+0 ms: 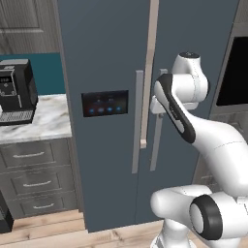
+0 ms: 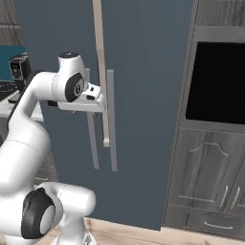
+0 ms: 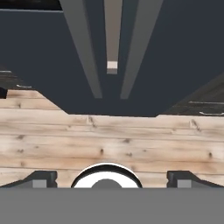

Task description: There is a bowl on the dining counter. Grab a lemon wedge from the fridge and place it in the bowl. Then get the liquor bottle and glass cup from the cabinet and place them next to the bowl.

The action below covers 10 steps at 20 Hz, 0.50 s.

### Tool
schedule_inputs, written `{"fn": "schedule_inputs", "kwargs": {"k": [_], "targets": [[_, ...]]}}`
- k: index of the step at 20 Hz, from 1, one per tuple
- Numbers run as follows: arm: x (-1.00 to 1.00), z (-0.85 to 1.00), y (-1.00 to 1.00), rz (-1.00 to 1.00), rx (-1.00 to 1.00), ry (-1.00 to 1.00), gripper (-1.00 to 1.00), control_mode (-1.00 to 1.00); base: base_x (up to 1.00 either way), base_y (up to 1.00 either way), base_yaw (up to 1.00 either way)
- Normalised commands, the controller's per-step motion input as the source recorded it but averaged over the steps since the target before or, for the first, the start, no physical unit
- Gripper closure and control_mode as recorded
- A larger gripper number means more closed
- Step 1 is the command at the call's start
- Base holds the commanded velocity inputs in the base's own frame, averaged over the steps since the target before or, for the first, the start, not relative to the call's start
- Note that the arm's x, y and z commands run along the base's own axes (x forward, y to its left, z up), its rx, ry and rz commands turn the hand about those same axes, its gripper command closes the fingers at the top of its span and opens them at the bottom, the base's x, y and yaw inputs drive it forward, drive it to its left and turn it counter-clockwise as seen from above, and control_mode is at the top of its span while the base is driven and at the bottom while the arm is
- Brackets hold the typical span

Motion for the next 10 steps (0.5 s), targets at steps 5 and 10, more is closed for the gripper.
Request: {"fn": "schedule_inputs", "kwargs": {"k": [5,10], "targets": [[0.0,0.0,0.0,0.0,0.0,0.0,-1.0,1.0,-0.02,0.01,0.0],[0.0,0.0,0.0,0.0,0.0,0.0,-1.0,1.0,0.0,0.0,0.0]]}}
